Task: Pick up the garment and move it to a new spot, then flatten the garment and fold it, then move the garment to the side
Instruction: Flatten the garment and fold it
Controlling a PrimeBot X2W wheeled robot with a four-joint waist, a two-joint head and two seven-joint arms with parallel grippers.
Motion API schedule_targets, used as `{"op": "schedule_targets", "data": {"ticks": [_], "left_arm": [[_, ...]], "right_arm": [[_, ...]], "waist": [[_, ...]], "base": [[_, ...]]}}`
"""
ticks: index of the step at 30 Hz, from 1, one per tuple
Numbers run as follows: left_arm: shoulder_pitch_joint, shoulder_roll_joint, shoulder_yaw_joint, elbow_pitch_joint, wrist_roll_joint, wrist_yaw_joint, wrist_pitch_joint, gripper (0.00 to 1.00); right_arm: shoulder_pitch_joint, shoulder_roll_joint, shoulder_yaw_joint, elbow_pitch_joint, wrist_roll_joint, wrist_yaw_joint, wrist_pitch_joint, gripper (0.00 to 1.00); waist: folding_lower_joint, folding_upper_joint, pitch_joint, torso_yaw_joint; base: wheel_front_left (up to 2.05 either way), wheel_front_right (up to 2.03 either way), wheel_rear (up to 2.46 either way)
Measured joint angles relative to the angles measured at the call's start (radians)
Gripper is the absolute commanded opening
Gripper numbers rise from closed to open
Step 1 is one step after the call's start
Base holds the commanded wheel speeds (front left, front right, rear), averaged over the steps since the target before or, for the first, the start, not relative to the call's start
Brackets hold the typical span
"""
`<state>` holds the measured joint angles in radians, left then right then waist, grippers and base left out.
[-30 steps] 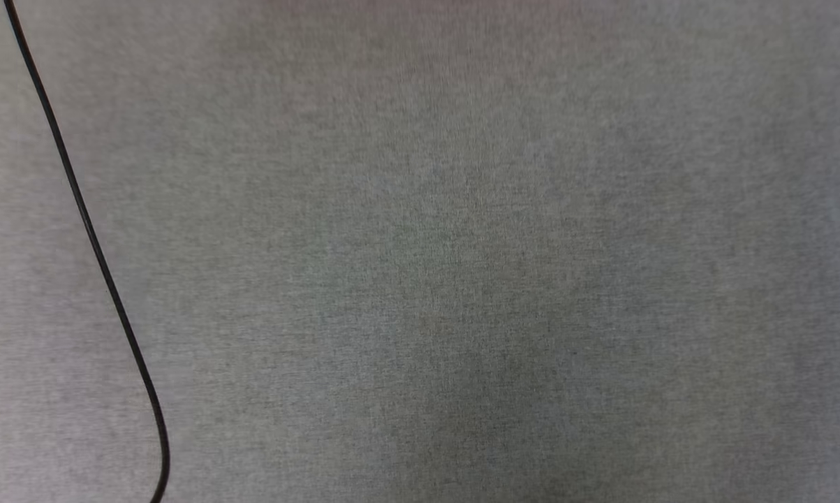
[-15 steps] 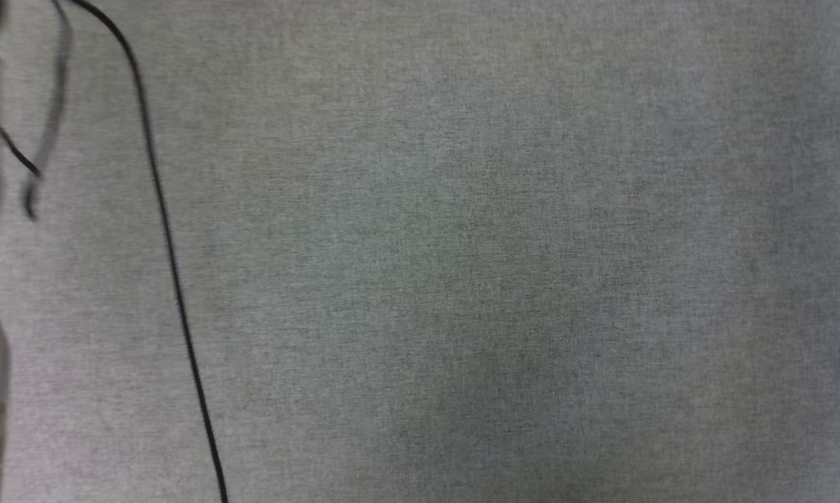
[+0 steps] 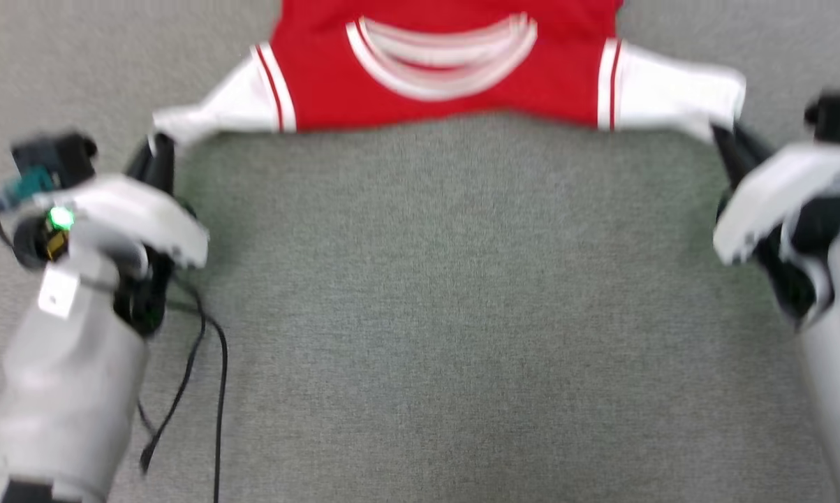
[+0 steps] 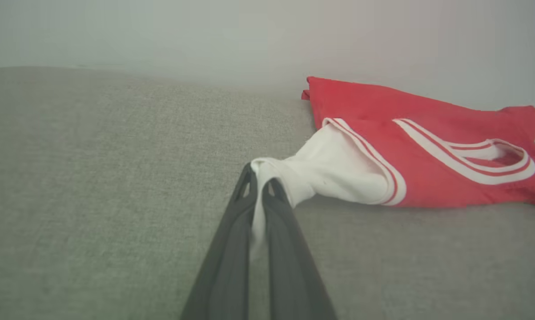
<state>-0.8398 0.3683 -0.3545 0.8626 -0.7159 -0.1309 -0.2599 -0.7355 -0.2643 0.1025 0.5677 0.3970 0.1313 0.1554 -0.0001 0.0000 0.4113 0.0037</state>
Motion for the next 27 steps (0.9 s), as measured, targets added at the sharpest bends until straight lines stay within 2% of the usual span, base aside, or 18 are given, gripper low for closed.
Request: {"op": "schedule_targets", "data": {"ticks": [4,8,18,27], "left_arm": [[0.172,-0.001,0.063,-0.104,-0.009,0.004,0.0,0.0],[0.348,-0.01,0.113,-0.225,0.007,0.037,0.0,0.0],[0.73,-0.002,0.148,-0.481,0.027,0.163,0.01,0.0],[1.006,0.001,0.163,-0.677,-0.012,0.266,0.086,0.0]], "right_arm": [[0.173,-0.001,-0.029,-0.083,0.019,0.0,0.012,0.0],[0.348,0.008,-0.092,-0.179,0.028,0.0,0.036,0.0],[0.722,0.125,-0.208,-0.428,-0.009,0.0,0.144,0.0],[0.969,0.193,-0.263,-0.535,-0.019,0.0,0.212,0.0]], "waist": [[-0.0001,0.0,-0.073,0.001],[-0.0002,0.0,-0.147,0.005],[-0.0003,0.0001,-0.314,0.008],[-0.0002,0.0,-0.416,0.009]], "base": [[0.0,0.0,0.0],[0.0,0.0,0.0],[0.0,0.0,0.0],[0.0,0.0,0.0]]}}
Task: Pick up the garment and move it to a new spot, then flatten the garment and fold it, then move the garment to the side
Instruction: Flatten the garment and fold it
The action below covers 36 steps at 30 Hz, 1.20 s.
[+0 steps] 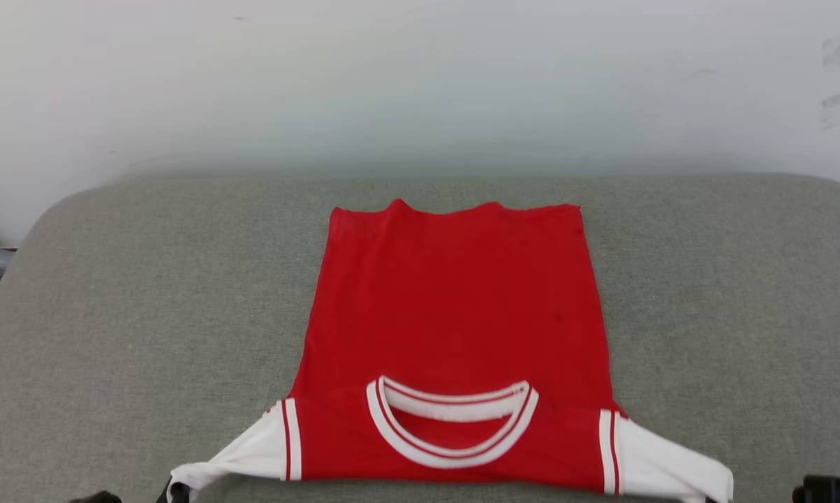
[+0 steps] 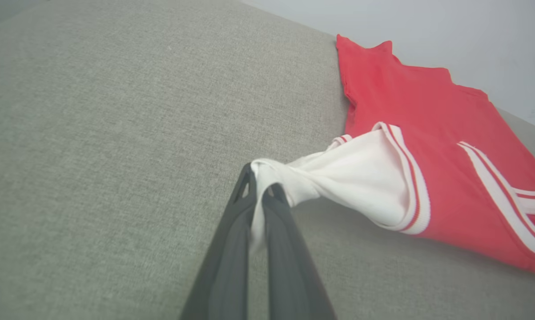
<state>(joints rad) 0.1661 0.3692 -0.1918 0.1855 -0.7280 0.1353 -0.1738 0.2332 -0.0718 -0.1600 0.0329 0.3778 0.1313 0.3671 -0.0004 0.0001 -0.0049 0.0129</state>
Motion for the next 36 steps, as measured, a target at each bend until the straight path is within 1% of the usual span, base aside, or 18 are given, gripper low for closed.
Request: {"op": "schedule_targets", "data": {"ticks": [4,6,7,8,9,10,14,17,21,25,30,33,36], "left_arm": [[0.058,0.004,-0.001,-0.061,-0.001,0.027,0.019,0.0],[0.077,0.011,-0.006,-0.085,0.002,0.033,0.027,0.0],[0.083,0.016,-0.011,-0.094,0.004,0.034,0.034,0.0],[0.09,0.025,-0.016,-0.102,0.01,0.034,0.041,0.0],[0.093,0.028,-0.02,-0.113,0.011,0.034,0.043,0.0],[0.093,0.03,-0.031,-0.131,0.019,0.034,0.052,0.0],[0.08,0.032,-0.052,-0.163,0.038,0.041,0.064,0.0],[0.067,0.03,-0.063,-0.186,0.049,0.043,0.064,0.0],[0.035,0.023,-0.076,-0.215,0.065,0.044,0.056,0.0],[-0.032,0.01,-0.092,-0.236,0.079,0.032,0.04,0.0],[-0.116,-0.018,-0.112,-0.237,0.092,0.004,0.006,0.0],[-0.17,-0.043,-0.128,-0.234,0.095,-0.017,-0.014,0.0],[-0.207,-0.057,-0.138,-0.229,0.104,-0.032,-0.03,0.0]], "right_arm": [[0.059,0.011,-0.005,0.001,-0.013,0.0,0.007,0.0],[0.076,0.014,-0.001,0.008,-0.019,0.0,0.002,0.0],[0.079,0.014,0.004,0.015,-0.018,0.0,0.002,0.17],[0.079,0.016,0.009,0.021,-0.013,0.0,-0.007,0.45],[0.078,0.017,0.014,0.023,-0.011,0.0,-0.021,0.89],[0.069,0.017,0.021,0.027,0.002,0.0,-0.035,1.0],[0.002,0.013,0.024,0.027,0.009,0.0,-0.1,1.0],[-0.078,-0.007,0.007,0.055,-0.003,0.0,-0.14,1.0],[-0.236,-0.035,-0.021,0.139,-0.003,0.0,-0.164,1.0],[-0.438,-0.083,-0.037,0.269,0.005,0.0,-0.159,1.0],[-0.7,-0.146,-0.02,0.451,0.005,0.0,-0.078,1.0],[-0.85,-0.185,-0.003,0.554,-0.015,0.0,0.028,1.0],[-0.982,-0.206,0.012,0.639,-0.039,0.0,0.148,1.0]], "waist": [[0.0001,0.0,-0.012,0.009],[0.0001,0.0,-0.015,0.013],[0.0002,0.0,-0.016,0.015],[0.0001,0.0,-0.017,0.016],[0.0002,0.0,-0.018,0.017],[0.0002,0.0,-0.018,0.022],[0.0003,0.0,-0.013,0.037],[0.0003,0.0,-0.001,0.046],[0.0003,0.0,0.032,0.062],[0.0005,0.0,0.089,0.084],[0.0006,0.0,0.181,0.118],[0.0007,0.0,0.242,0.143],[0.0007,0.0,0.301,0.17]], "base": [[0.0,0.0,0.0],[0.0,0.0,0.0],[0.0,0.0,0.0],[0.0,0.0,0.0],[0.0,0.0,0.0],[0.0,0.0,0.0],[0.0,0.0,0.0],[0.0,0.0,0.0],[0.0,0.0,0.0],[0.0,0.0,0.0],[0.0,0.0,0.0],[0.0,0.0,0.0],[0.0,0.0,0.0]]}}
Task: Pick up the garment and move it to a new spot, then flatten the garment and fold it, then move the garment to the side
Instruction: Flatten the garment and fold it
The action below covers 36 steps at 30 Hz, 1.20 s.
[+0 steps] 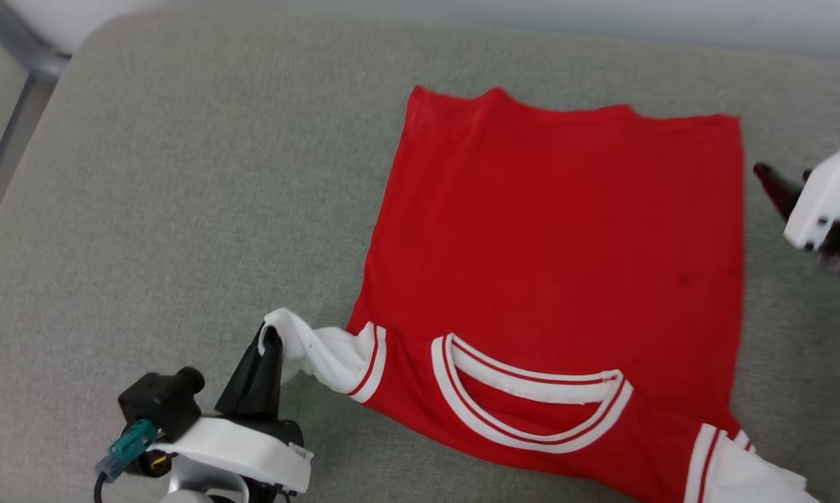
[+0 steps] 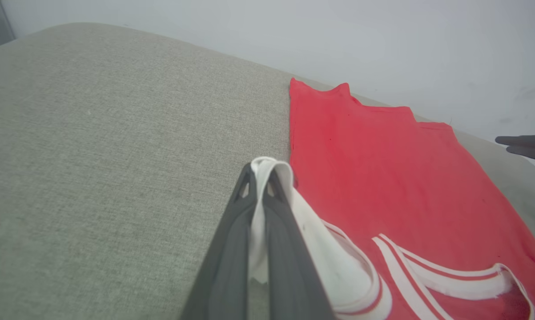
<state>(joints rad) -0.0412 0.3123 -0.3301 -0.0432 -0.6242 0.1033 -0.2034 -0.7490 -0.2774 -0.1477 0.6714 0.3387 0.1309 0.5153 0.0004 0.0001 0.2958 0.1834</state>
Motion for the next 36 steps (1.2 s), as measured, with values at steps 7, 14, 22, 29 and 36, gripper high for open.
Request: {"op": "schedule_targets", "data": {"ticks": [7,14,22,29,36], "left_arm": [[-0.059,-0.021,-0.015,-0.007,0.015,-0.026,-0.023,0.0],[-0.091,-0.034,-0.017,-0.023,0.023,-0.045,-0.038,0.0],[-0.1,-0.039,-0.015,-0.017,0.023,-0.057,-0.044,0.0],[-0.097,-0.032,-0.006,0.001,0.019,-0.058,-0.046,0.0],[-0.067,-0.012,0.01,0.03,0.008,-0.04,-0.031,0.0]], "right_arm": [[-0.216,-0.02,0.01,0.119,-0.093,0.0,0.16,1.0],[-0.288,-0.015,-0.005,0.209,-0.171,0.0,0.236,1.0],[-0.333,-0.013,-0.088,0.278,-0.225,0.001,0.379,0.0],[-0.328,0.001,-0.077,0.25,-0.256,0.0,0.356,0.0],[-0.249,-0.034,-0.008,0.127,-0.184,0.0,0.355,0.0]], "waist": [[0.0,0.0,0.106,0.064],[-0.0002,0.0,0.168,0.108],[-0.0005,-0.0001,0.181,0.118],[-0.0004,0.0,0.139,0.103],[-0.0004,0.0,0.054,0.07]], "base": [[0.0,0.0,0.0],[0.0,0.0,0.0],[0.0,0.0,0.0],[0.0,0.0,0.0],[0.0,0.0,0.0]]}}
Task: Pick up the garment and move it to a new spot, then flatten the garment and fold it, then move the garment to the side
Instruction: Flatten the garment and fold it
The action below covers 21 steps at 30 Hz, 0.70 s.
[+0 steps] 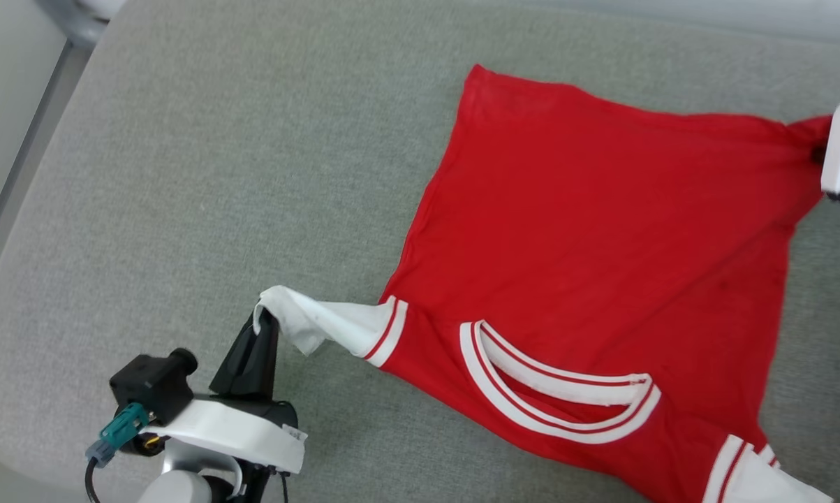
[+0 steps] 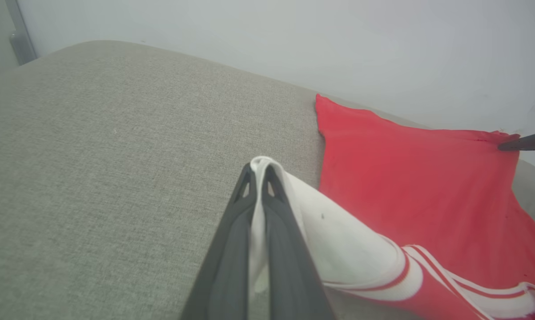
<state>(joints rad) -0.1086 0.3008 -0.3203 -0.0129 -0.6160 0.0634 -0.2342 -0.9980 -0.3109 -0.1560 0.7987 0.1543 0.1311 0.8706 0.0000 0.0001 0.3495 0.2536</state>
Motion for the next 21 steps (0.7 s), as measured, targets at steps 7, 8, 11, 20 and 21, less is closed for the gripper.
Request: {"op": "schedule_targets", "data": {"ticks": [7,8,11,20,21], "left_arm": [[0.064,0.04,0.029,0.018,-0.013,0.035,0.032,0.0],[0.076,0.045,0.034,0.018,-0.014,0.042,0.038,0.0],[0.126,0.068,0.05,0.017,-0.031,0.063,0.062,0.0],[0.195,0.084,0.05,0.03,-0.049,0.078,0.092,0.0],[0.201,0.083,0.048,0.032,-0.052,0.079,0.095,0.0]], "right_arm": [[0.278,-0.031,0.009,-0.197,0.131,0.0,0.013,0.0],[0.325,-0.032,0.007,-0.229,0.146,0.0,0.019,0.0],[0.577,-0.018,-0.033,-0.399,0.19,0.0,0.043,0.0],[1.031,0.137,-0.181,-0.675,0.206,0.0,0.072,0.0],[1.073,0.166,-0.2,-0.693,0.207,0.0,0.072,0.0]], "waist": [[0.0,0.0,-0.109,-0.061],[-0.0001,0.0,-0.125,-0.072],[-0.0001,0.0,-0.202,-0.13],[-0.0002,0.0,-0.324,-0.201],[-0.0002,0.0,-0.335,-0.205]], "base": [[0.0,0.0,0.0],[0.0,0.0,0.0],[0.0,0.0,0.0],[0.0,0.0,0.0],[0.0,0.0,0.0]]}}
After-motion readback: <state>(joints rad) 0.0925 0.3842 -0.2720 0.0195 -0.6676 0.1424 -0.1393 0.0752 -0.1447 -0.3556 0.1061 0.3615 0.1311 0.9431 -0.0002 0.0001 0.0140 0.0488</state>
